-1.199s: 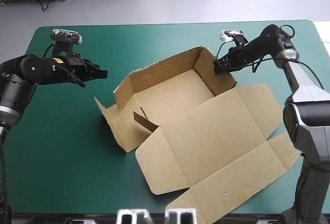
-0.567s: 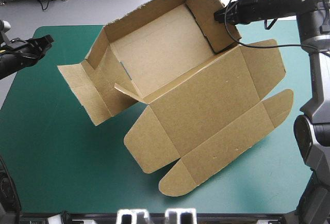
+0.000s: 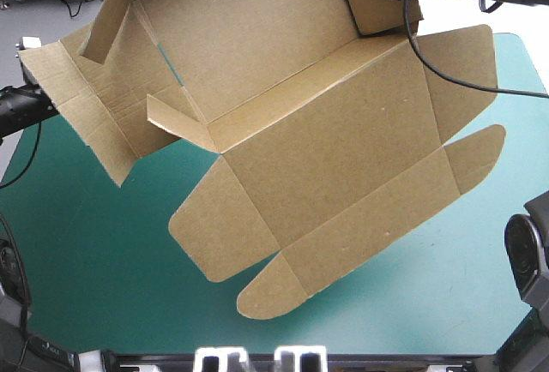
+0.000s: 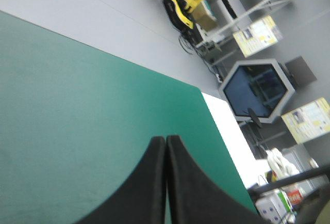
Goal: Fold the box
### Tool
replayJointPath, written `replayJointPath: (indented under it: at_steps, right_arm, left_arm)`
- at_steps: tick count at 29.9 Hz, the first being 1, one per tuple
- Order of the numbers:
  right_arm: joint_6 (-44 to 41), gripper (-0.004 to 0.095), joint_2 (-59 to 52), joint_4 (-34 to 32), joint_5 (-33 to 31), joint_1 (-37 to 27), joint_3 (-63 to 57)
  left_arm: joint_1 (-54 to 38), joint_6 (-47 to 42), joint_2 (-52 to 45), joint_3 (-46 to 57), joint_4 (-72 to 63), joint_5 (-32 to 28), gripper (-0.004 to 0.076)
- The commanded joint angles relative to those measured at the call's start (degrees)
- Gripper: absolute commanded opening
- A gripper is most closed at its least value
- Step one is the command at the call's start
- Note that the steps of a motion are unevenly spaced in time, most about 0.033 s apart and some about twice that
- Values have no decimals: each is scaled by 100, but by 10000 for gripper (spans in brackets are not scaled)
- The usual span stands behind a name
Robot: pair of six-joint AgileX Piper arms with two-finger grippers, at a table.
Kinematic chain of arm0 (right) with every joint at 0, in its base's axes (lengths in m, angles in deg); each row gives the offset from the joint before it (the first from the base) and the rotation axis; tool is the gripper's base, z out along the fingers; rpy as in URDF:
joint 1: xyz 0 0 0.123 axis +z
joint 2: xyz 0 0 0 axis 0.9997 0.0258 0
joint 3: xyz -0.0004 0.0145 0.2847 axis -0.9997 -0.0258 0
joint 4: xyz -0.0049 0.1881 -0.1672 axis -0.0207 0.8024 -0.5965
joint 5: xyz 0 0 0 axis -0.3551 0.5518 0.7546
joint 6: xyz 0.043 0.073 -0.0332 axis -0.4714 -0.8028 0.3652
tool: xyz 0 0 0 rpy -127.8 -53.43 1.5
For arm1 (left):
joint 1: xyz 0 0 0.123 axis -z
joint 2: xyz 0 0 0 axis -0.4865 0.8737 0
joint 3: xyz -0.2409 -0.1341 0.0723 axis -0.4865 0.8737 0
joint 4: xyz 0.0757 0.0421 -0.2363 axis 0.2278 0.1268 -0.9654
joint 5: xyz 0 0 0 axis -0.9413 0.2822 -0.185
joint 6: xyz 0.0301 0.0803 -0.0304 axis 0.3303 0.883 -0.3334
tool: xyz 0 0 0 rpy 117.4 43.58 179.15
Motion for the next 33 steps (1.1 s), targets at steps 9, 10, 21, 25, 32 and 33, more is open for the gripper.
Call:
replayJointPath:
  at_steps: [9, 10, 21, 25, 32, 33]
  right_arm:
    - [-96, -9, -245, -357, 173, -35, 136]
    - [-96, -9, -219, -345, 230, -35, 136]
    - [-257, -9, 185, -297, 594, -12, 125]
    - [-256, -9, 299, -181, 670, -12, 125]
    - [-246, -9, 418, -191, 740, 229, 125]
    - [-246, -9, 431, -240, 785, 299, 125]
  left_arm:
    - [989, 260, -1033, -195, -590, 653, -11]
    - [1001, 245, -1097, -195, -590, 653, -11]
    - [1001, 182, -1662, -195, -590, 626, -11]
    - [1001, 167, -1675, -195, -590, 618, -11]
    - [1001, 167, -1675, -195, -590, 499, -11]
    - [1001, 167, -1675, -195, -627, 470, -11]
